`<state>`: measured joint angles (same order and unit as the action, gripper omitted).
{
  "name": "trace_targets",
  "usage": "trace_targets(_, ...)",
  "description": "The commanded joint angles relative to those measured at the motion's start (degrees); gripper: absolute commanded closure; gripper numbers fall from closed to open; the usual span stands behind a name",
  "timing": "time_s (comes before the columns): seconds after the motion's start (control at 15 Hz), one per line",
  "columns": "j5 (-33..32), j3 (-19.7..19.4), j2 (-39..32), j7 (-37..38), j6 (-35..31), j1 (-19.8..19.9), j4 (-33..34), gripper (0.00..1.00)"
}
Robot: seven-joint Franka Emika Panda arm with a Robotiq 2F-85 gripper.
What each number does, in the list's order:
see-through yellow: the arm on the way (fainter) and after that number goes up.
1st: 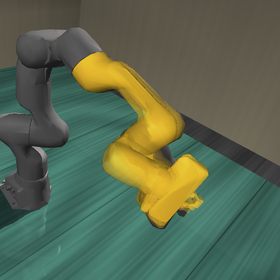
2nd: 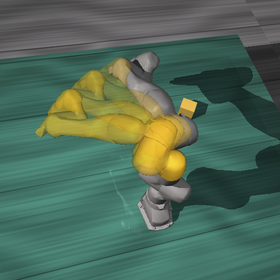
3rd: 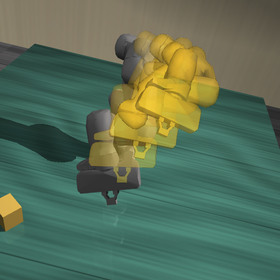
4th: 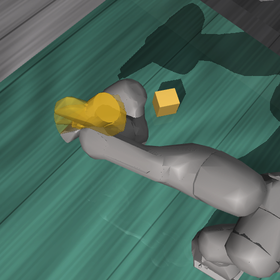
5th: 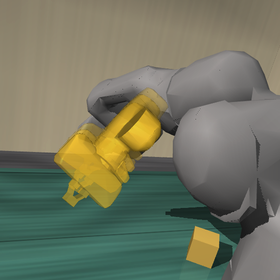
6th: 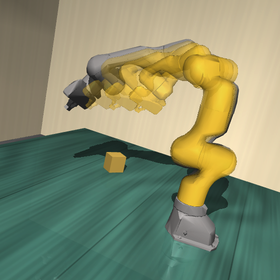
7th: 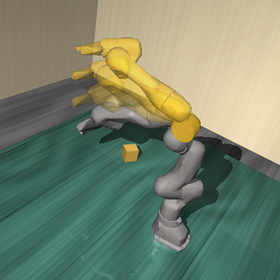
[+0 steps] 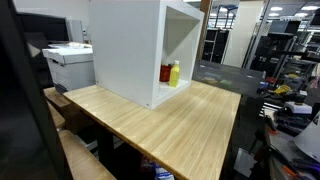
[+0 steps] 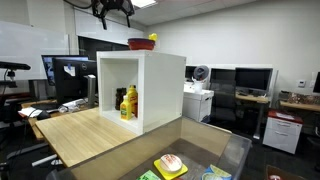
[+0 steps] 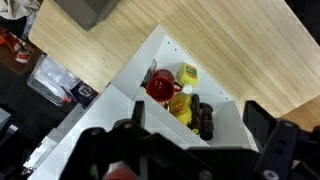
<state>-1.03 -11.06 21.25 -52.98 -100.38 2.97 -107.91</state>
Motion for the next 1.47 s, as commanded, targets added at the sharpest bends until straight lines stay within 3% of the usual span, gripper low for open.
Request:
trace_targets(0.0,-0.7,0.3,2.8,2.6,-2.3,0.3,-4.3,0.00)
trace_targets(0.87,-0.8,0.1,4.4,6.2,-4.1,0.1,-9.0,0.00)
trace_targets(1.4,-0.1,-0.5,3.0,4.9,-2.1,-0.5,-7.0,0.00)
